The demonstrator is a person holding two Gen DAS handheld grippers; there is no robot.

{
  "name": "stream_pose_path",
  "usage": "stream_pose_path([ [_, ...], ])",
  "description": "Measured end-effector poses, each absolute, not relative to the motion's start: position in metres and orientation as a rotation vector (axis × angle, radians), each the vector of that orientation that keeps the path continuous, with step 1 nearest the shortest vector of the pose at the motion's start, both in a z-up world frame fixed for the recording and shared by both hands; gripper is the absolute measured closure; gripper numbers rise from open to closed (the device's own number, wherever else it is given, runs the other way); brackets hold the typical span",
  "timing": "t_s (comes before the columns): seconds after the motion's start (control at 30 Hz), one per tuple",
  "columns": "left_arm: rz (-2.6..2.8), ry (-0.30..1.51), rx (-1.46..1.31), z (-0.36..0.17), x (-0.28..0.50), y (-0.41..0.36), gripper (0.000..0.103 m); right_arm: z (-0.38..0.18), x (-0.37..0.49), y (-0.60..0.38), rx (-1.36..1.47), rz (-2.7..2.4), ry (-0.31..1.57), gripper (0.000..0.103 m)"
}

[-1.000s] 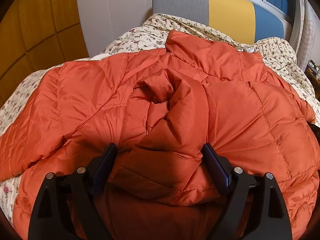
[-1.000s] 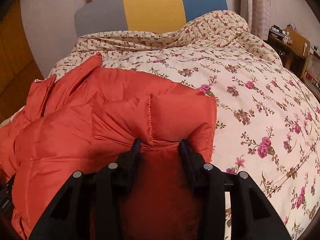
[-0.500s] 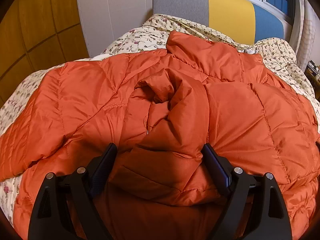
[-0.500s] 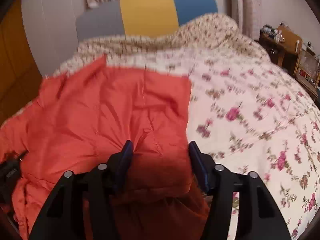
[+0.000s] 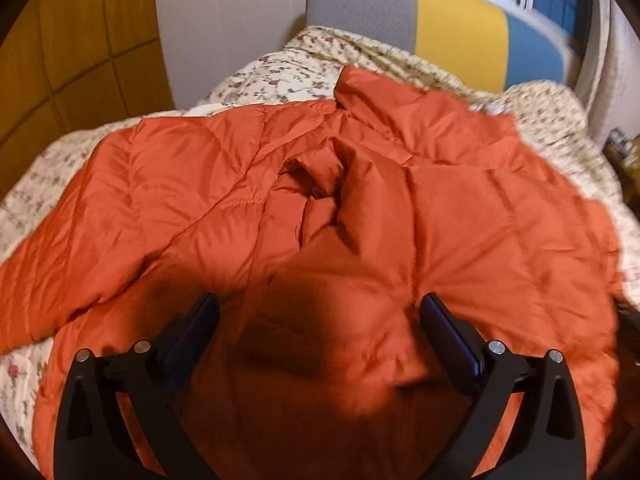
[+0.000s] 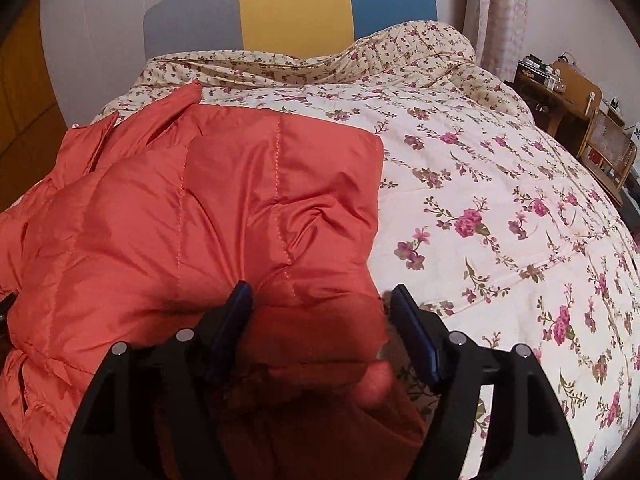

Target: Fold large clothes

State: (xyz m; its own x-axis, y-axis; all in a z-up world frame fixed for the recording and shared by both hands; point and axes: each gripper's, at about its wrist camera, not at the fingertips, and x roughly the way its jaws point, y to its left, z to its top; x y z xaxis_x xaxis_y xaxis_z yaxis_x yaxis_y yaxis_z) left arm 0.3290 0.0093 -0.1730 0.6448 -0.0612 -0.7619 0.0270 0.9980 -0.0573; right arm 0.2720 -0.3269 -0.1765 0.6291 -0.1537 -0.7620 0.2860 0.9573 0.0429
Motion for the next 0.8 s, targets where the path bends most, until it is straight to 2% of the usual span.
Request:
stream_pose_path([
  [0.17, -0.024, 0.797, -0.21, -0.153, 0.302, 0.057, 0.003, -0.176, 0.272, -0.327, 0.164, -0.272, 0.857, 0.025],
  [0.43, 0.243, 0.718, -0.332, -0.134, 0.274, 0.175, 0.003, -0.176, 0.272, -0.327, 0.165, -0.278, 0.858, 0.024],
  [0.67, 0.439, 0.721, -0.614, -0.156, 0.242, 0.275, 0.003, -0.176, 0.272, -0.327, 0.166, -0.278, 0.858, 0.023],
  [0.8, 0.47, 0.703, -0.8, -0.174, 0.22, 0.305, 0.004, -0.176, 0.272, -0.327, 0.166, -0.278, 0.858, 0.023],
])
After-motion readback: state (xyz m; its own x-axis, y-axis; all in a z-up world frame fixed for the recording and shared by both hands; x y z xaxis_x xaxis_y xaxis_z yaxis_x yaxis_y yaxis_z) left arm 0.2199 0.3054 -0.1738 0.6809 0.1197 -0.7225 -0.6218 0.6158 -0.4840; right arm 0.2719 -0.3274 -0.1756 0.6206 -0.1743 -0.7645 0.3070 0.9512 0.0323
